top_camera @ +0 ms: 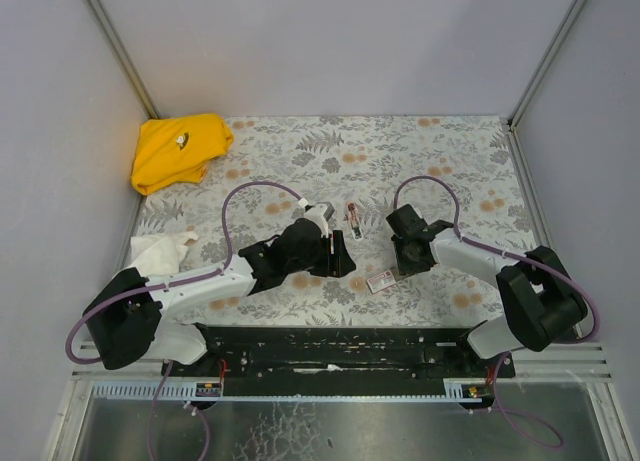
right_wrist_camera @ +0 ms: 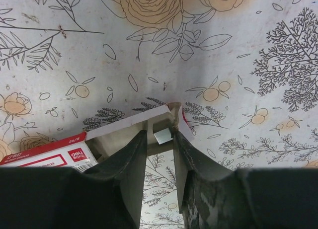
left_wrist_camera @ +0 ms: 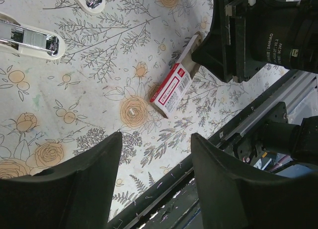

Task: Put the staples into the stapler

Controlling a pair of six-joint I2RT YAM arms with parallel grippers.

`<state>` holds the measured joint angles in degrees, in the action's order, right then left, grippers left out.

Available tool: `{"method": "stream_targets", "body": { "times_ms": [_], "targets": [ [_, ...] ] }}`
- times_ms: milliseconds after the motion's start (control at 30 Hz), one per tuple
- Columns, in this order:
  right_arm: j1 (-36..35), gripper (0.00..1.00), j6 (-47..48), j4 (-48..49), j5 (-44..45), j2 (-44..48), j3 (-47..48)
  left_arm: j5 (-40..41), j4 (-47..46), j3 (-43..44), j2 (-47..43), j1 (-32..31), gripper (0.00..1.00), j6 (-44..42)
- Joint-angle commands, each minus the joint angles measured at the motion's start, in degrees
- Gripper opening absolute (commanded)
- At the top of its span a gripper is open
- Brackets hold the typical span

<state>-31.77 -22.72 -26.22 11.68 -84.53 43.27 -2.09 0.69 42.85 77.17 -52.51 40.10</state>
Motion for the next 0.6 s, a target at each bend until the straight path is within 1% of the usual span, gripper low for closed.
{"method": "stream_targets", "body": {
  "times_ms": [0, 400, 467, 567],
  "targets": [
    [-0.49, 0.35, 0.01, 1.10, 1.72, -1.40, 1.13, 1.38, -1.89, -0.58, -1.15, 0.04, 0.56, 0.06],
    [-0.49, 0.38, 1.18, 1.92, 2.58, -3.74, 1.90, 1.13, -1.96, -1.40, -1.27, 0.04, 0.56, 0.68],
    [-0.51, 0.37, 1.26, 2.16, 1.89, -3.75, 1.90, 1.23, -1.96, -1.44, -1.37, 0.03, 0.56, 0.77],
    [-0.49, 0.33, 1.20, 2.85, 0.44, -3.43, 1.84, 1.41, -1.81, -1.37, -1.64, 0.04, 0.56, 0.68]
  ]
}}
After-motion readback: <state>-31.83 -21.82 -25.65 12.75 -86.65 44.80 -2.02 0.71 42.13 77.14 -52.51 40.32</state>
